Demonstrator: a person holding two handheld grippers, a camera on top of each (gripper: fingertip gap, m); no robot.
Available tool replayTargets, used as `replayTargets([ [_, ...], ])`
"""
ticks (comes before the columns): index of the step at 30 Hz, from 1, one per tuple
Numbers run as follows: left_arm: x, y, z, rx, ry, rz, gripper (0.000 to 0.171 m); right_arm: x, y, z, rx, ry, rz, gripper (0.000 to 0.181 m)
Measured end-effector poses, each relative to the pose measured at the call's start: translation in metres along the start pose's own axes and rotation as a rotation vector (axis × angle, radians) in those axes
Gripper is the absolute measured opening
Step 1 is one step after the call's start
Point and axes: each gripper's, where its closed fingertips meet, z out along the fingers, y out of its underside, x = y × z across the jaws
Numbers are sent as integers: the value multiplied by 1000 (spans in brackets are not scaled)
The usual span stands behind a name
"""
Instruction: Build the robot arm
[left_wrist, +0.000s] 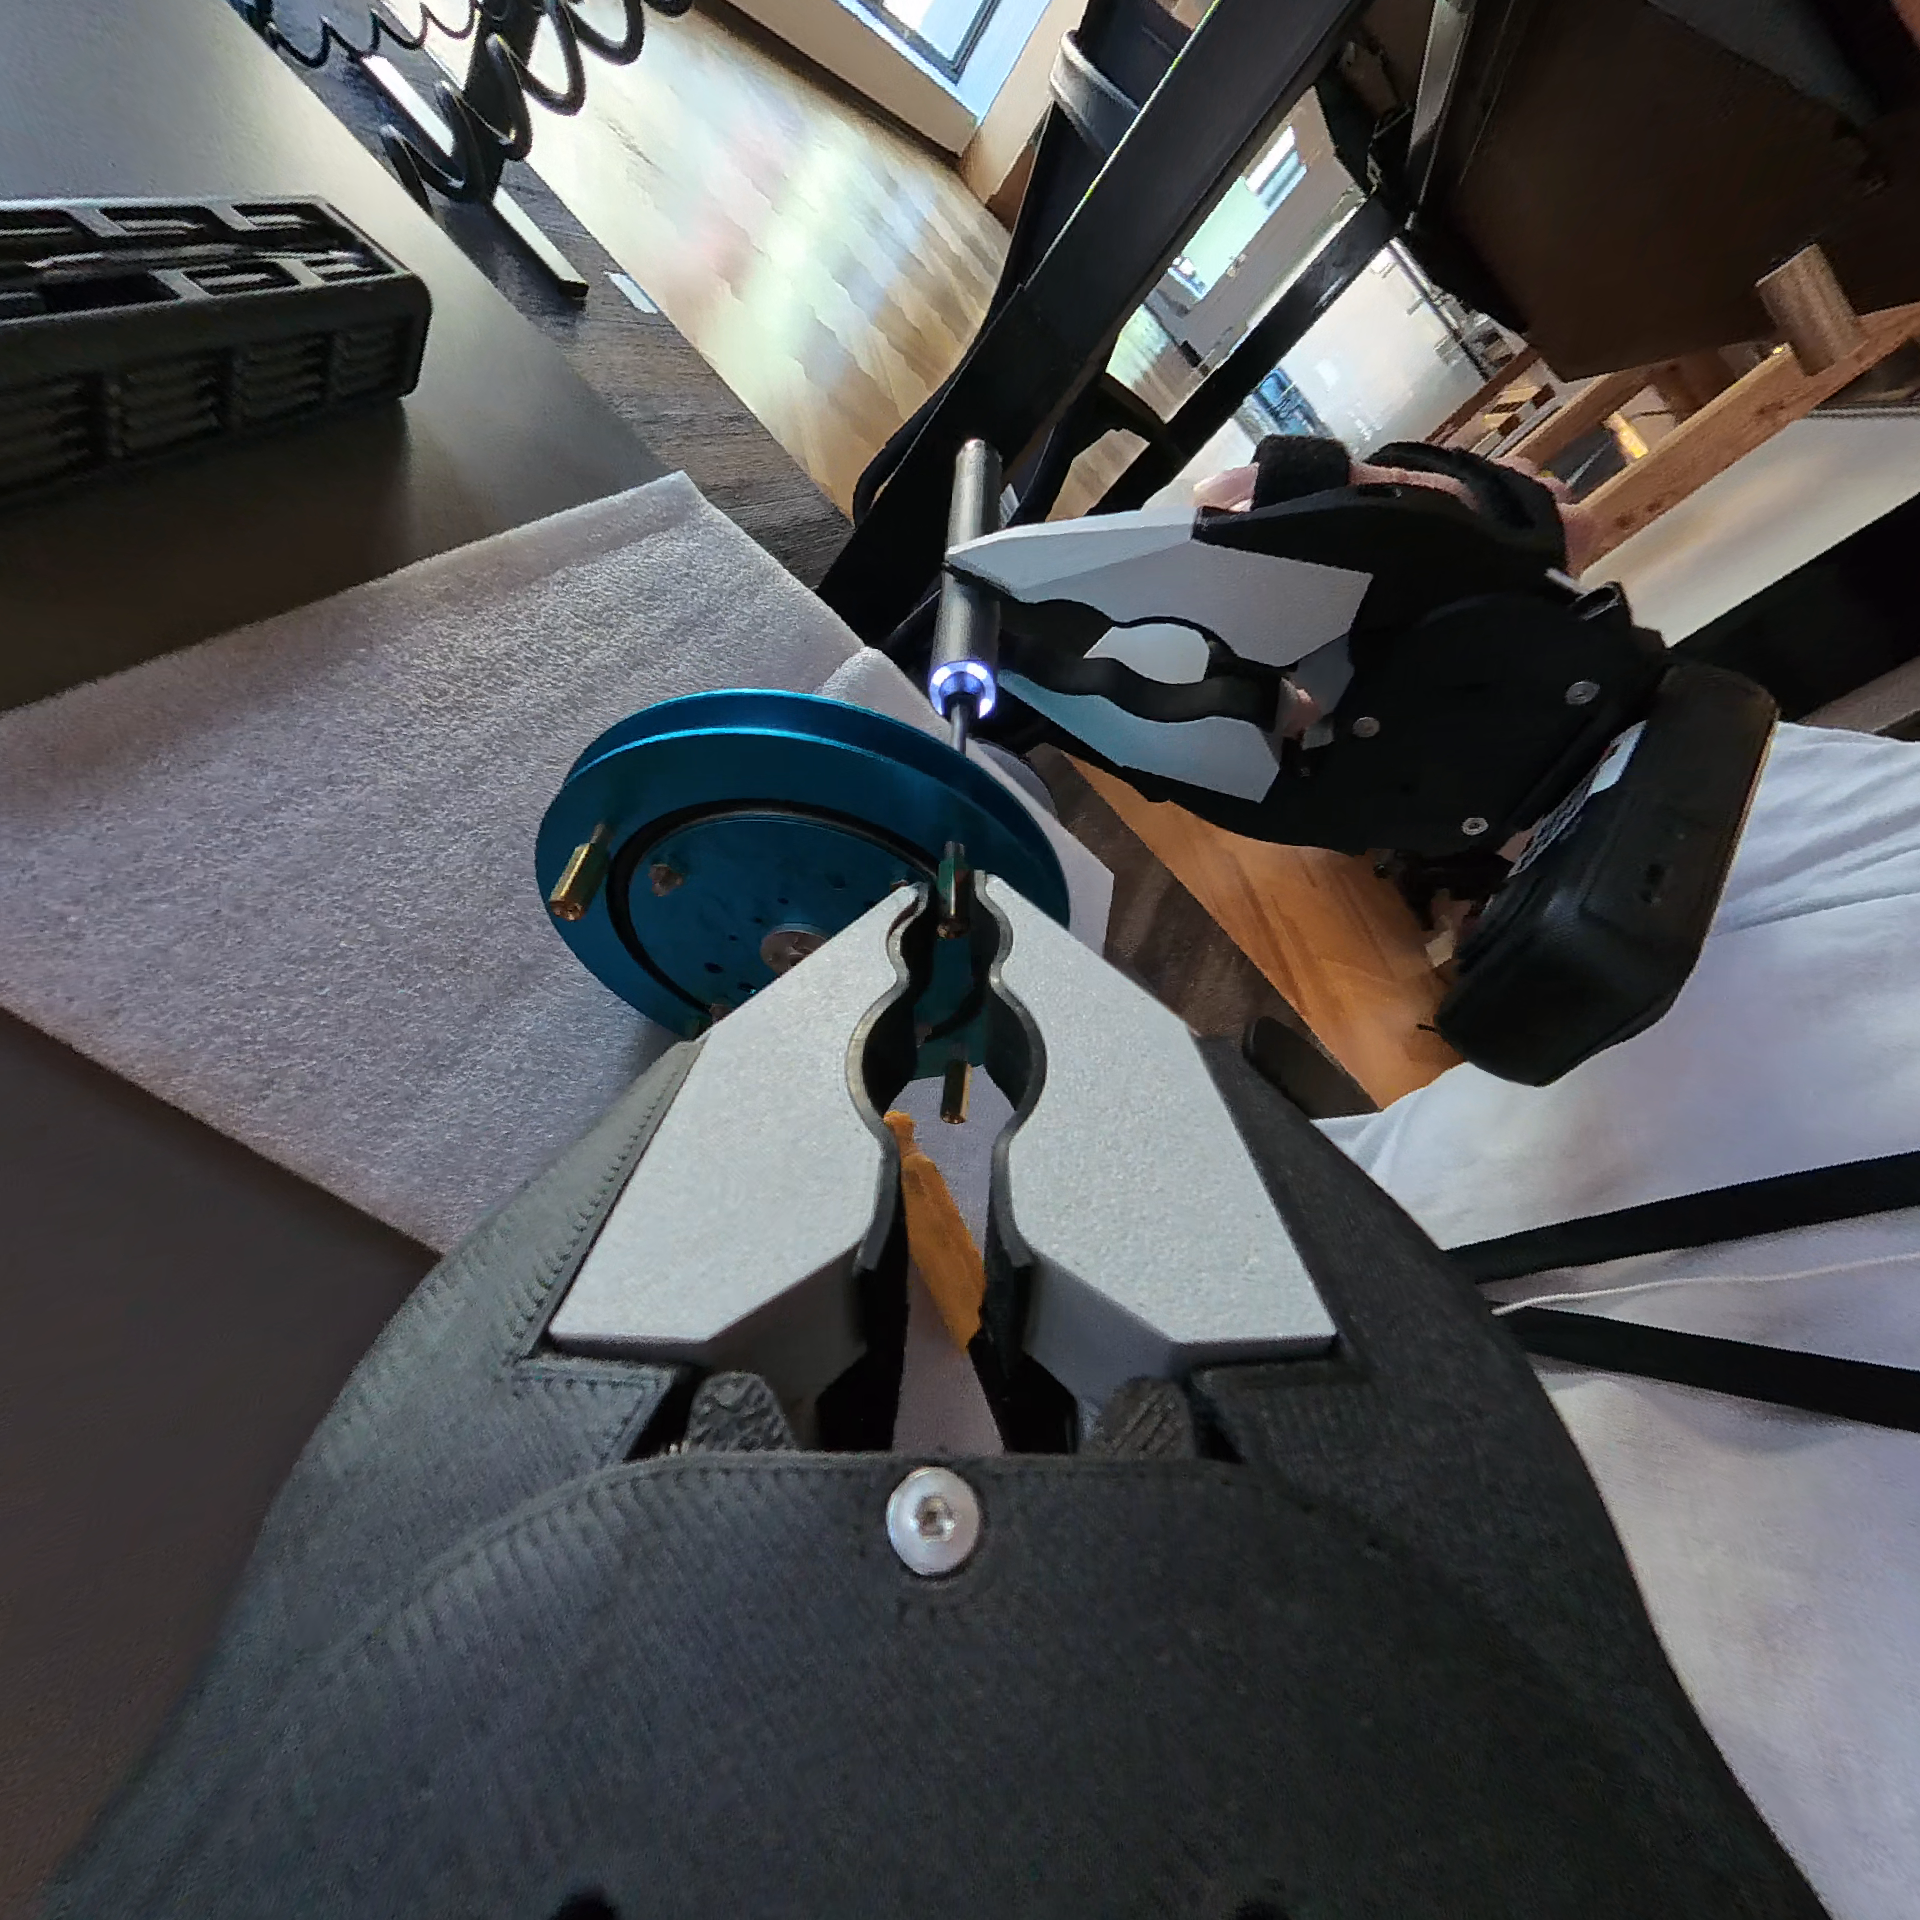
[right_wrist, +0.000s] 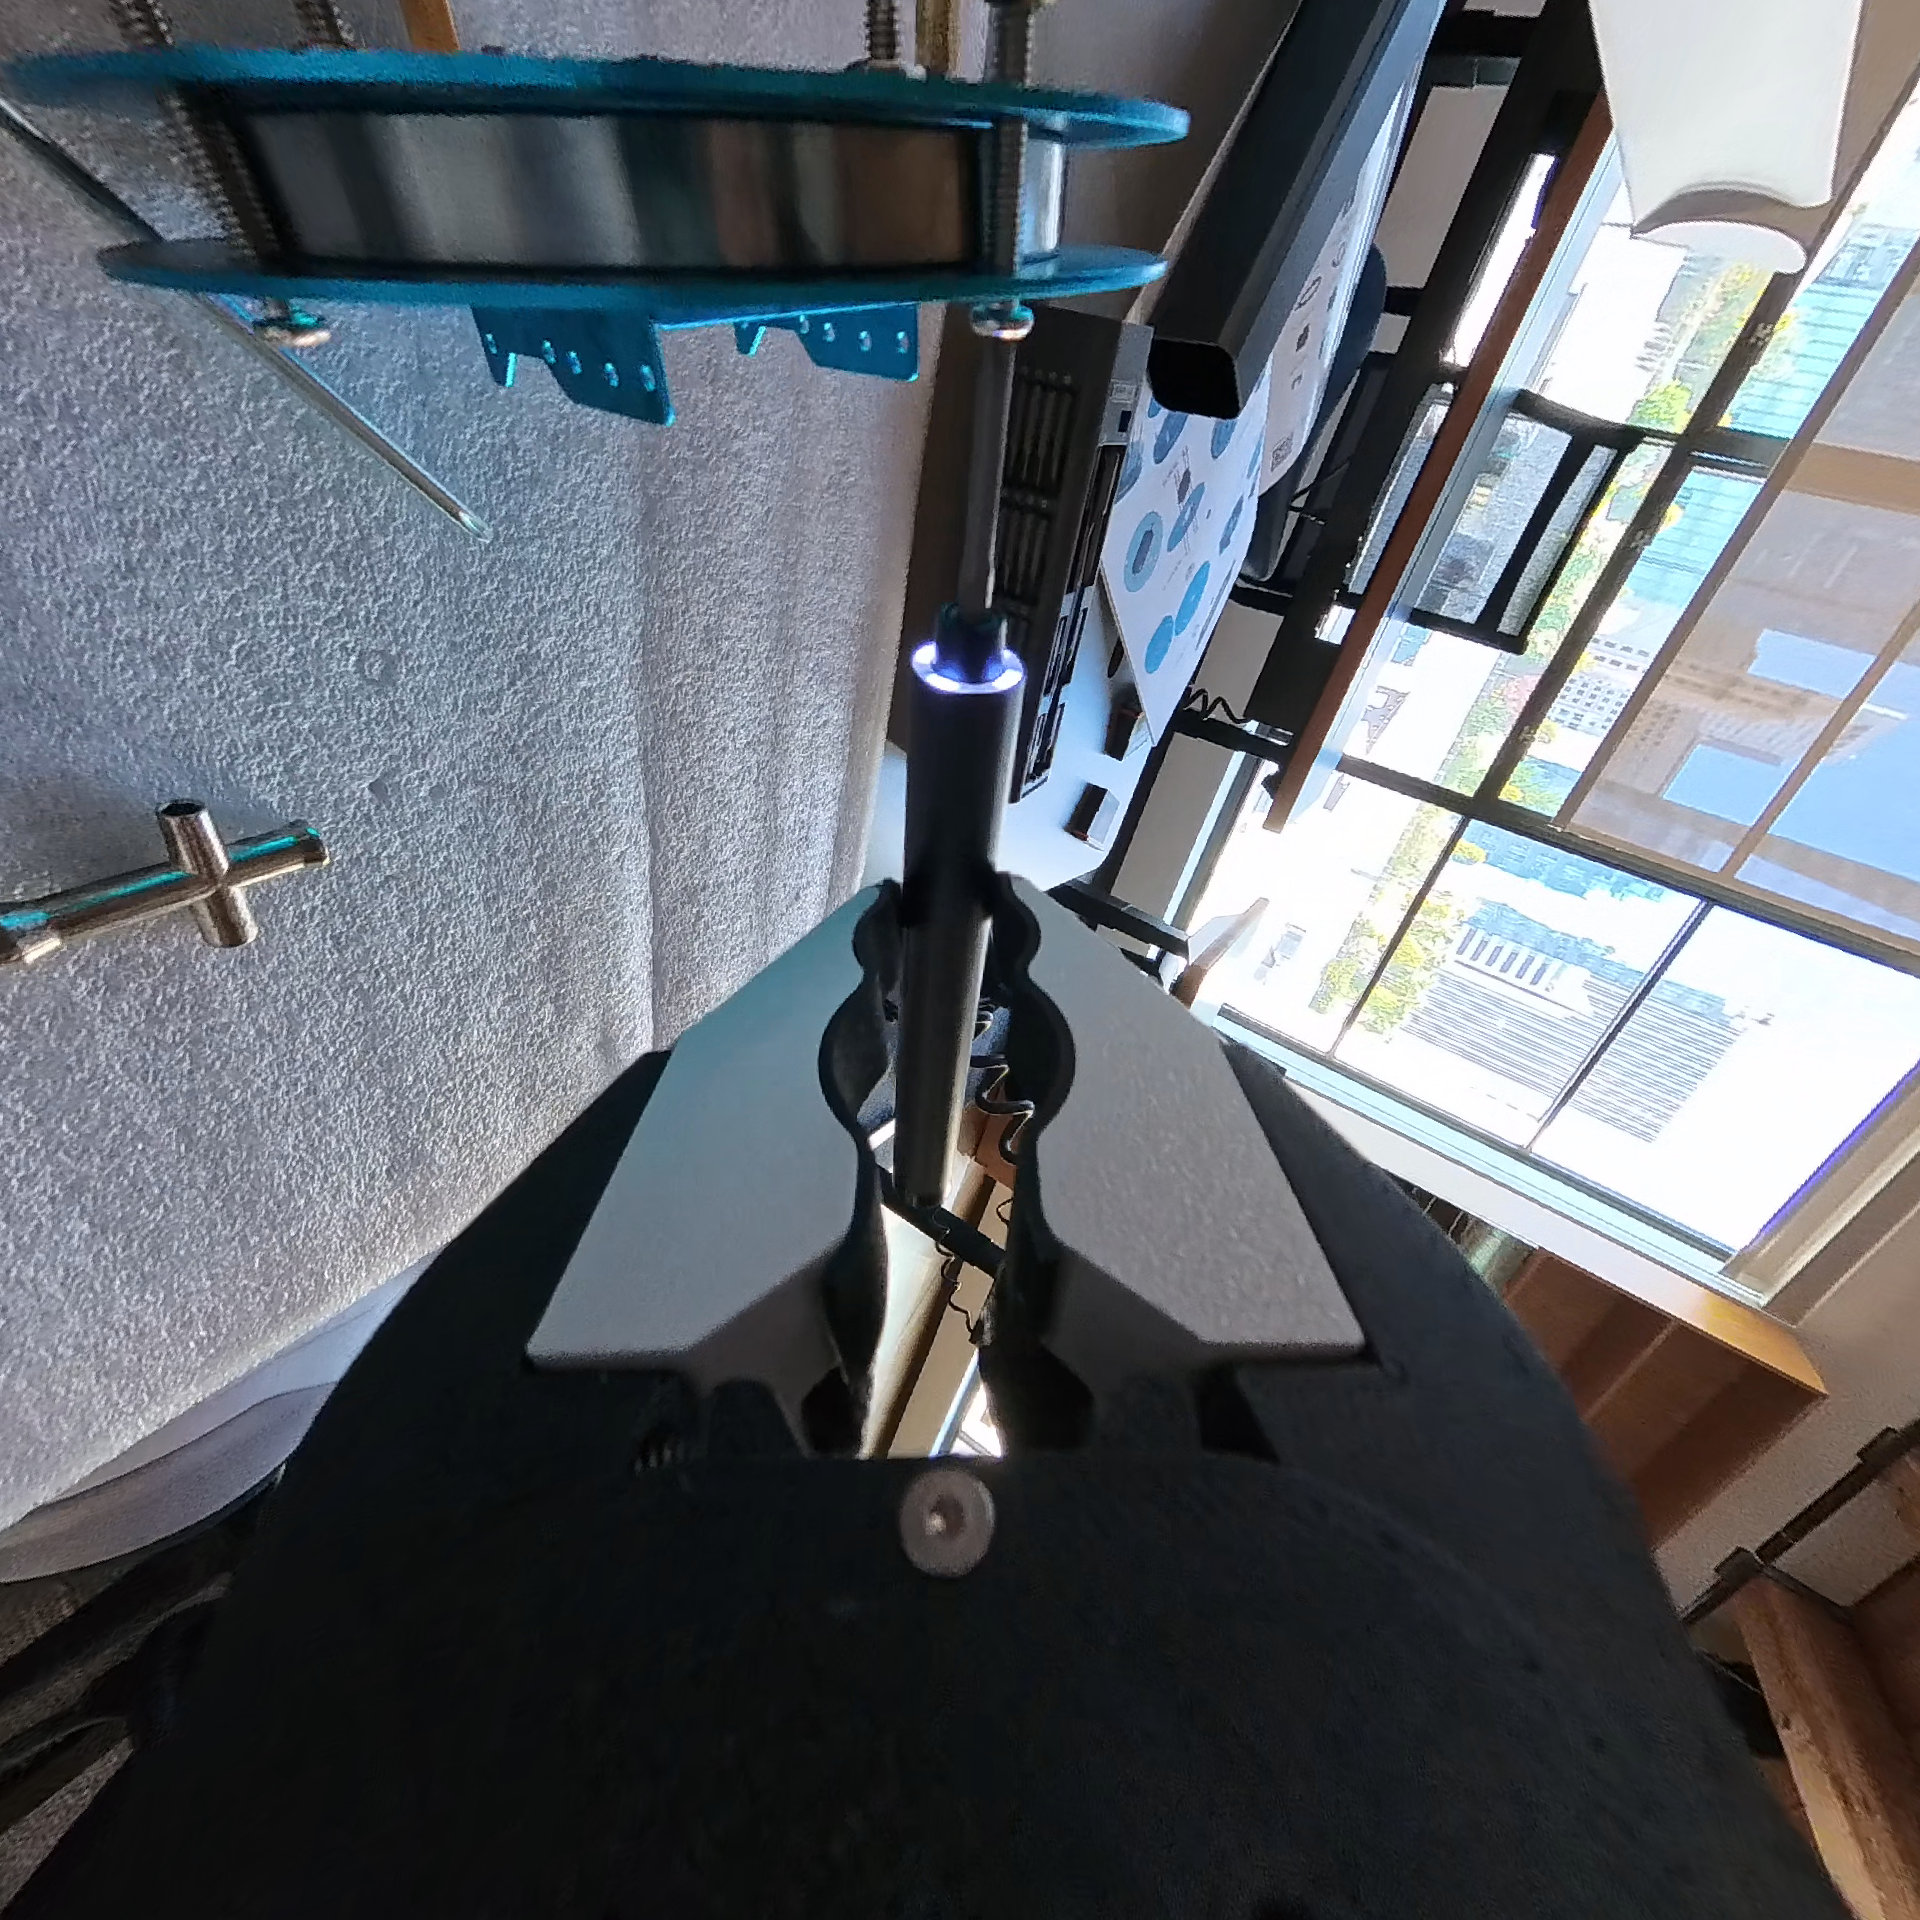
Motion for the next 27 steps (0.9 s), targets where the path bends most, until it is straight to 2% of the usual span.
replayTargets([
  [7, -1, 1, 0, -30, -54, 35, 4, 4, 0, -2, -7, 3, -16, 15],
  [27, -1, 1, 1, -54, -14, 71, 4, 7, 0, 0, 6, 23, -33, 16],
])
